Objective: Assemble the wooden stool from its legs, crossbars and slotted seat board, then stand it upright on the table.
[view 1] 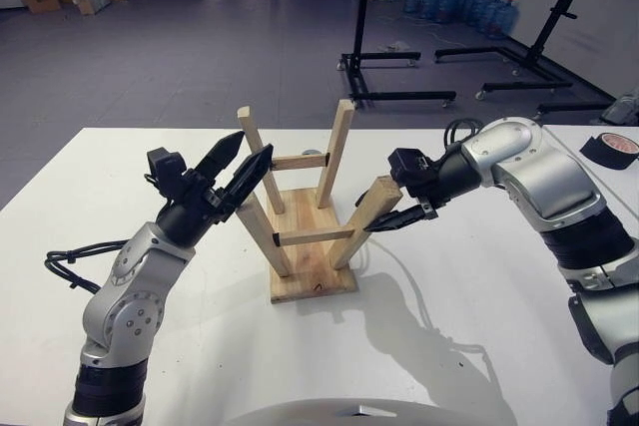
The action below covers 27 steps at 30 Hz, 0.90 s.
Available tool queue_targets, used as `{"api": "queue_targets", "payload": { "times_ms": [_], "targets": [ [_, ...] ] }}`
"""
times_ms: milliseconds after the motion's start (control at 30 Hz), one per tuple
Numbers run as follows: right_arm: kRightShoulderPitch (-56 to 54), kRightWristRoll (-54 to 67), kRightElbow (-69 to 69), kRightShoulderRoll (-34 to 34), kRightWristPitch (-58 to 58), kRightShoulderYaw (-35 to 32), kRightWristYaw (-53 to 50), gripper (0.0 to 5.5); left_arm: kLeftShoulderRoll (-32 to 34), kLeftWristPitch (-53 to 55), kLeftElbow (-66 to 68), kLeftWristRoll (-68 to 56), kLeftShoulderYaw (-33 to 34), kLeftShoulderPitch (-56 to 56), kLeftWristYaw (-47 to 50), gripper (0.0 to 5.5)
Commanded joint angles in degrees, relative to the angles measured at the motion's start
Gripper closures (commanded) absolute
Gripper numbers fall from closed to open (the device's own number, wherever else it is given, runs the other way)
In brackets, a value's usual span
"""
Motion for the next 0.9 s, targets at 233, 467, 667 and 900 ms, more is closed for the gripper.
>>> {"api": "queue_targets", "payload": {
  "times_ms": [233,467,667,900],
  "targets": [
    [4.14,-6.58,1.21,10.67,4.02,15.74,-2.4,3.47,-5.16,9.42,6.65,6.2,-14.12,-2.23,2.86,1.6],
    [4.56,-7.08,0.87,9.04,1.52,12.81,-1.86,3.47,-3.59,8.67,6.48,5.49,-10.95,-2.23,2.38,1.6],
    [2.92,-6.21,0.13,8.21,0.67,10.82,-1.02,3.47,-2.08,8.19,6.14,4.54,-9.12,-2.31,1.85,1.6],
    [0.49,-7.42,1.74,8.37,-1.3,9.72,-0.99,3.47,-2.37,6.95,6.88,5.5,-10.47,-2.13,1.65,1.6]
  ]
}}
